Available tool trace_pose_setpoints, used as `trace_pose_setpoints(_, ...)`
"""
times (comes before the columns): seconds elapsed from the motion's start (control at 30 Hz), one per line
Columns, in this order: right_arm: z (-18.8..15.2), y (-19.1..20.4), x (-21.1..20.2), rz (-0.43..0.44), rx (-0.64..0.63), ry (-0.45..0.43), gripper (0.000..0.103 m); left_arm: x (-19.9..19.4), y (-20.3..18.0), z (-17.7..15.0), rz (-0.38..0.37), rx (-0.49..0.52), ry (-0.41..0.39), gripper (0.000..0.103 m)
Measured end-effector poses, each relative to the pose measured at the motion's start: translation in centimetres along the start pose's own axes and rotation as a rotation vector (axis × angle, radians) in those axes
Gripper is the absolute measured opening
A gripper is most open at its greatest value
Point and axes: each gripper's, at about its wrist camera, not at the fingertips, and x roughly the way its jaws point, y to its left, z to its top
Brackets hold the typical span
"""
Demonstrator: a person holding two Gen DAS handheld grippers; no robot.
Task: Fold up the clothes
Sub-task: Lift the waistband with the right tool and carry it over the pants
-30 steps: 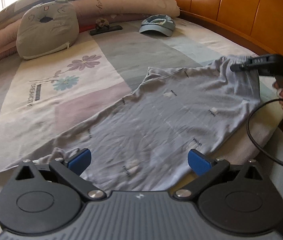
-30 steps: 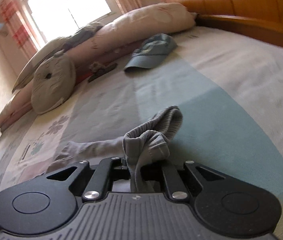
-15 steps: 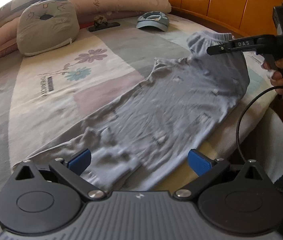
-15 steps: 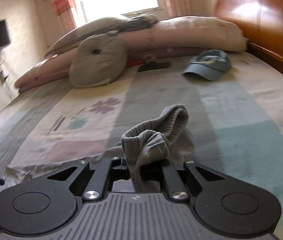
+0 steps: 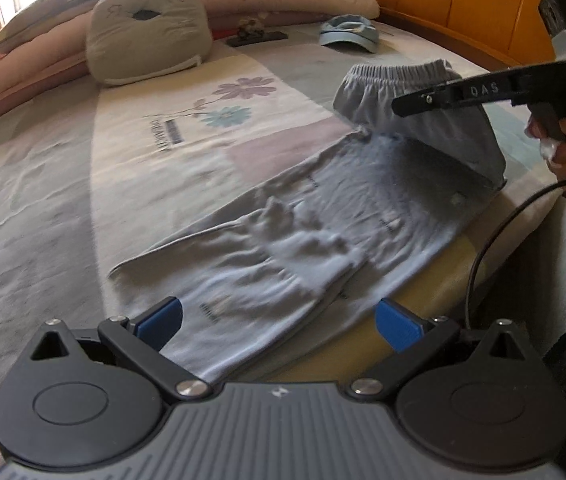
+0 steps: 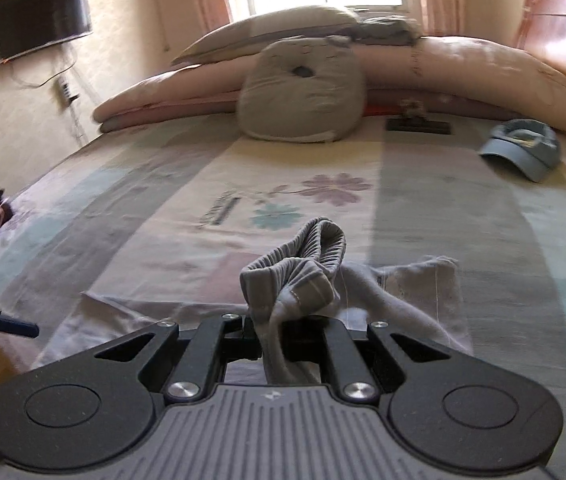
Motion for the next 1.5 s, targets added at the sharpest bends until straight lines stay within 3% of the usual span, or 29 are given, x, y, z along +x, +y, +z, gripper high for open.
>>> trace_pose_setpoints(0.8,0.6,13.2,2.5,0.022,-0.23,0.023,0.011,-1.2,4.6,-2.6,0.05,-0.075,-0.006,0.102)
trace_pose_setpoints(1.5,-0.6,19.0,6.1,0.066,-0.38,0.067,0.012,-1.8,5.9,-4.4,0.08,-0.124,0.003,0.102)
